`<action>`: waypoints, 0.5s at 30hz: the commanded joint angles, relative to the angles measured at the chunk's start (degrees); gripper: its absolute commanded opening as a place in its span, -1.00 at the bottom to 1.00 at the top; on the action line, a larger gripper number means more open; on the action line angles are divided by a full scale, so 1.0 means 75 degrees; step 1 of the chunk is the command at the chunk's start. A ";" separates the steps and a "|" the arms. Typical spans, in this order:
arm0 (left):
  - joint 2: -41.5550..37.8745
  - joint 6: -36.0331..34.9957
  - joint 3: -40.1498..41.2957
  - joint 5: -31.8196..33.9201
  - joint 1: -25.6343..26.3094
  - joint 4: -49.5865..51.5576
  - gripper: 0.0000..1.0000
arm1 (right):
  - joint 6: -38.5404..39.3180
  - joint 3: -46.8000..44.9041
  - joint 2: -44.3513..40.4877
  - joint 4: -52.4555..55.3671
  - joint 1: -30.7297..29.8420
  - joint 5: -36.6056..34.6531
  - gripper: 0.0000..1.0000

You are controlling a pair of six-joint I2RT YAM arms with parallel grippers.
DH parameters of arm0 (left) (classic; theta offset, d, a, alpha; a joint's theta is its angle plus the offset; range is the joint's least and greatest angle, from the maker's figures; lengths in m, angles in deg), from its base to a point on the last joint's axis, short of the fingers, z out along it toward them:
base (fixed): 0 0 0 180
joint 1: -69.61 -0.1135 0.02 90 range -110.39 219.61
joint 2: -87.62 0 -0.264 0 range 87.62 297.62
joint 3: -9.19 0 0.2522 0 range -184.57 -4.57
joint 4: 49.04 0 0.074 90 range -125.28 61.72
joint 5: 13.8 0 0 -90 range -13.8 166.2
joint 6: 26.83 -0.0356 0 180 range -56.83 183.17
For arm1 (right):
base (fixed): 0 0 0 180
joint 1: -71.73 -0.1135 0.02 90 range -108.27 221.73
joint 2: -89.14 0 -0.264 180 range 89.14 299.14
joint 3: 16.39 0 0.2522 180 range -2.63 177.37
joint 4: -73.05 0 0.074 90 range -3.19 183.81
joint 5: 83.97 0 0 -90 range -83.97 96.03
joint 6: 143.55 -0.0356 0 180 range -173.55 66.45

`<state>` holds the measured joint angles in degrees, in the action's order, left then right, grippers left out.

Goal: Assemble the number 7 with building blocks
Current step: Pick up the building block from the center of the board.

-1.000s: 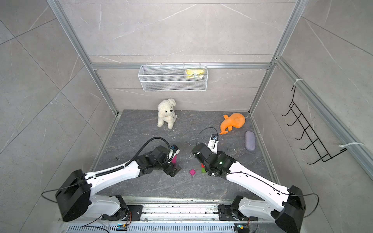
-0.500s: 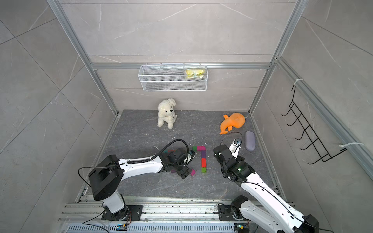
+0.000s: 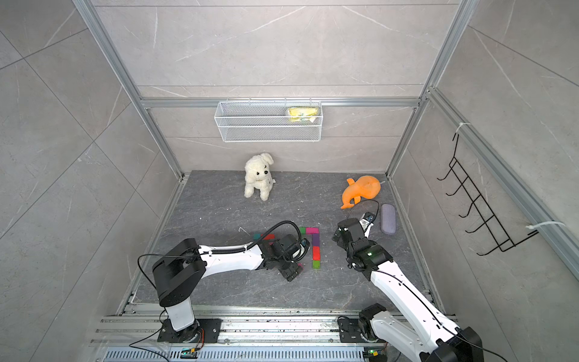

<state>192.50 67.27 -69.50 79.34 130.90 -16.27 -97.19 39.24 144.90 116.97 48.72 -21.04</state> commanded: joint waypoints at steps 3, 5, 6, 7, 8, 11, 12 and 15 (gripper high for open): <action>0.0190 0.0011 -0.0447 -0.0010 0.0093 0.0172 0.51 | 0.0134 -0.0216 -0.0122 -0.0106 0.0168 0.0268 1.00; 0.0228 0.0012 -0.0483 -0.0008 0.0101 0.0185 0.44 | 0.0145 -0.0247 -0.0158 -0.0097 0.0201 0.0303 1.00; 0.0241 0.0004 -0.0484 -0.0008 0.0101 0.0186 0.42 | 0.0157 -0.0250 -0.0164 -0.0095 0.0217 0.0315 1.00; 0.0251 0.0005 -0.0495 -0.0019 0.0100 0.0185 0.40 | 0.0148 -0.0261 -0.0170 -0.0094 0.0220 0.0327 1.00; 0.0266 0.0004 -0.0506 -0.0020 0.0117 0.0185 0.38 | 0.0158 -0.0262 -0.0173 -0.0094 0.0233 0.0328 1.00; 0.0346 0.0019 -0.0559 -0.0020 0.0122 0.0242 0.32 | 0.0145 -0.0274 -0.0159 -0.0129 0.0287 0.0362 1.00; 0.0376 0.0029 -0.0583 -0.0011 0.0124 0.0275 0.31 | 0.0141 -0.0282 -0.0149 -0.0141 0.0302 0.0373 1.00; 0.0459 0.0033 -0.0636 -0.0019 0.0136 0.0314 0.27 | 0.0133 -0.0303 -0.0135 -0.0187 0.0323 0.0421 1.00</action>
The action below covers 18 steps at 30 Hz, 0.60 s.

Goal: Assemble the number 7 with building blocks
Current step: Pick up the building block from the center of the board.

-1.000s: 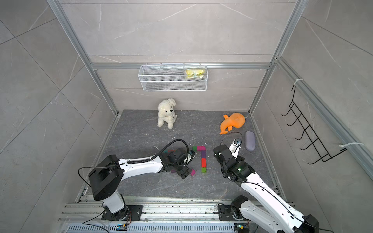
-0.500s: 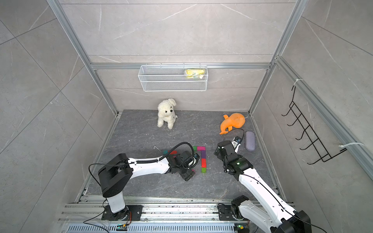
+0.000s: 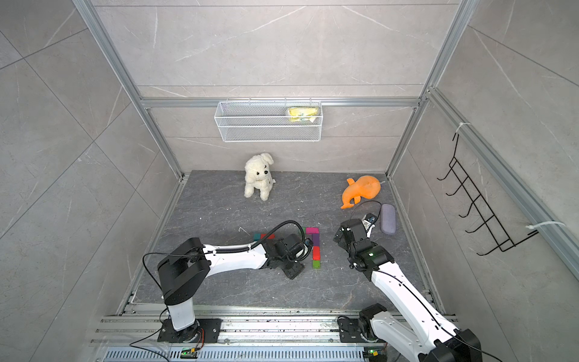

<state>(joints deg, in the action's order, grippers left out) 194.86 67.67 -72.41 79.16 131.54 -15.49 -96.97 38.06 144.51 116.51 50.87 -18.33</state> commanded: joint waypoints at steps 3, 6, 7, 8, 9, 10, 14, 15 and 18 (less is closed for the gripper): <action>0.0207 -0.0030 -0.0305 0.0027 0.0080 0.0220 0.25 | 0.0094 -0.0186 -0.0071 -0.0149 0.0057 0.0106 1.00; 0.0295 -0.0044 -0.0393 0.0031 0.0096 0.0251 0.25 | 0.0071 -0.0255 -0.0071 -0.0174 0.0082 0.0131 1.00; 0.0333 -0.0055 -0.0432 0.0027 0.0104 0.0277 0.25 | 0.0050 -0.0277 -0.0072 -0.0184 0.0086 0.0131 1.00; 0.0370 -0.0062 -0.0467 0.0030 0.0112 0.0289 0.24 | 0.0058 -0.0302 -0.0071 -0.0197 0.0109 0.0142 1.00; 0.0404 -0.0071 -0.0500 0.0036 0.0129 0.0311 0.23 | 0.0047 -0.0315 -0.0071 -0.0208 0.0098 0.0163 1.00; 0.0437 -0.0072 -0.0528 0.0039 0.0122 0.0314 0.21 | 0.0046 -0.0333 -0.0071 -0.0229 0.0111 0.0194 1.00; 0.0471 -0.0049 -0.0588 0.0050 0.0156 0.0314 0.16 | 0.0058 -0.0374 -0.0037 -0.0279 0.0133 0.0248 1.00; 0.0478 -0.0060 -0.0600 0.0061 0.0158 0.0314 0.14 | 0.0059 -0.0386 -0.0018 -0.0291 0.0154 0.0268 1.00; 0.0511 -0.0048 -0.0624 0.0084 0.0157 0.0358 0.00 | 0.0051 -0.0398 0.0021 -0.0326 0.0191 0.0335 1.00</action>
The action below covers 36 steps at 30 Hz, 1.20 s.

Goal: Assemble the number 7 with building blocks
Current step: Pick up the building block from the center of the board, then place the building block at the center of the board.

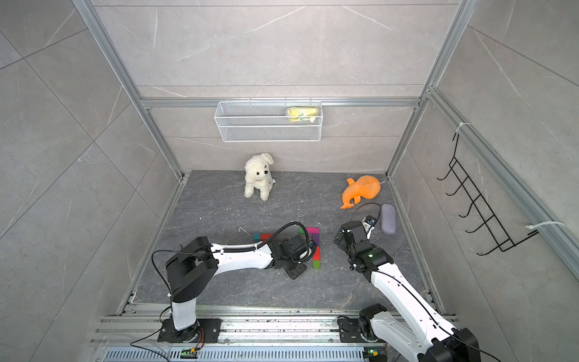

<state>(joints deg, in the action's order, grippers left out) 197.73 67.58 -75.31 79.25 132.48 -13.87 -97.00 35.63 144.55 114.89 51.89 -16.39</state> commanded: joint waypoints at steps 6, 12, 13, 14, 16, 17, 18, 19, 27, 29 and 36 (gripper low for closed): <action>0.0176 0.0099 -0.0248 0.0131 0.0031 0.0325 -0.38 | 0.0135 -0.0051 0.0106 -0.0223 0.0069 0.0258 1.00; 0.0044 0.0554 -0.0259 0.0399 0.0031 0.0613 -0.64 | 0.0402 -0.0051 0.0307 -0.0407 0.0065 0.0724 1.00; -0.0041 0.0668 -0.0228 0.0459 0.0032 0.0662 -0.67 | 0.0478 -0.0051 0.0322 -0.0463 0.0076 0.0825 1.00; -0.0157 0.0811 -0.0208 0.0532 0.0034 0.0743 -0.71 | 0.0593 -0.0062 0.0332 -0.0543 0.0078 0.0965 1.00; -0.0399 0.1115 -0.0178 0.0681 0.0031 0.0955 -0.75 | 0.0795 -0.0054 0.0345 -0.0656 0.0068 0.1177 1.00; -0.0563 0.1303 -0.0189 0.0772 0.0031 0.1150 -0.79 | 0.0906 -0.0045 0.0357 -0.0712 0.0076 0.1293 1.00; -0.0734 0.1528 -0.0194 0.0848 0.0034 0.1340 -0.81 | 0.1027 -0.0029 0.0365 -0.0762 0.0084 0.1415 1.00; -0.0884 0.1744 -0.0189 0.0918 0.0047 0.1484 -0.82 | 0.1116 -0.0016 0.0375 -0.0794 0.0068 0.1539 1.00; -0.2419 0.4202 0.0326 0.1571 0.0219 0.2705 -0.84 | 0.1650 0.0067 0.0692 -0.1296 0.0069 0.2670 0.99; -0.2814 0.4815 0.0654 0.1684 0.0326 0.2751 -0.84 | 0.1777 0.0101 0.0862 -0.1424 0.0051 0.2868 0.99; -0.3117 0.6649 0.1595 0.1971 0.0417 0.3021 -0.84 | 0.2197 0.0139 0.1487 -0.2273 -0.0314 0.3590 0.95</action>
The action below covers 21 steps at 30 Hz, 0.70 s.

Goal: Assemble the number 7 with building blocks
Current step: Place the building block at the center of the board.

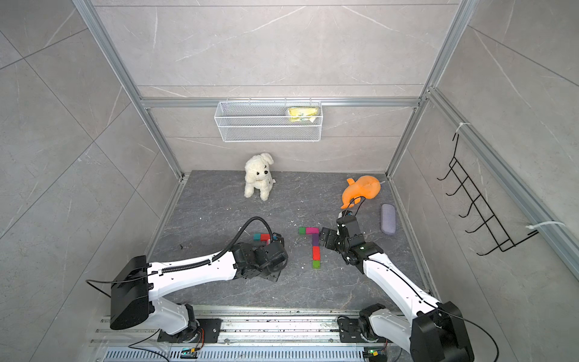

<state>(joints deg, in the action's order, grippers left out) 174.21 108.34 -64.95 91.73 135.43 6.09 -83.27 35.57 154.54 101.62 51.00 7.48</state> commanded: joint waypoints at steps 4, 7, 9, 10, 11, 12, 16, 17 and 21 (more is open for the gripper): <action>0.0309 0.1787 0.0396 0.0464 0.0078 0.0269 -0.84 | 0.0626 0.0386 0.0229 -0.0358 -0.0480 0.0201 0.86; 0.0447 0.1975 0.0482 0.0620 0.0083 0.0047 -0.84 | 0.0750 0.0496 0.0220 -0.0196 -0.0563 0.0053 0.85; 0.0574 0.1983 0.0496 0.0623 0.0080 -0.0229 -0.84 | 0.0786 0.0507 0.0226 -0.0150 -0.0576 0.0041 0.85; 0.0664 0.1979 0.0479 0.0613 0.0077 -0.0302 -0.83 | 0.0786 0.0509 0.0231 -0.0119 -0.0582 0.0023 0.84; 0.0776 0.1982 0.0439 0.0623 0.0083 -0.0345 -0.82 | 0.0786 0.0506 0.0225 -0.0082 -0.0590 0.0007 0.84; 0.0888 0.2002 0.0406 0.0675 0.0083 -0.0347 -0.82 | 0.0787 0.0498 0.0222 -0.0059 -0.0593 -0.0006 0.84; 0.1149 0.2005 0.0372 0.0777 0.0077 -0.0485 -0.79 | 0.0752 0.0442 0.0127 -0.0009 -0.0587 -0.0046 0.84; 0.1189 0.1999 0.0375 0.0765 0.0072 -0.0538 -0.79 | 0.0742 0.0439 0.0098 0.0026 -0.0596 -0.0075 0.84; 0.1275 0.2040 0.0386 0.0889 0.0071 -0.0564 -0.79 | 0.0716 0.0439 -0.0001 0.0123 -0.0605 -0.0159 0.82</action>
<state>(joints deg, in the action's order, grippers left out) 183.61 122.24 -61.11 95.82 135.63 2.37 -78.77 37.93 156.09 100.70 46.89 7.50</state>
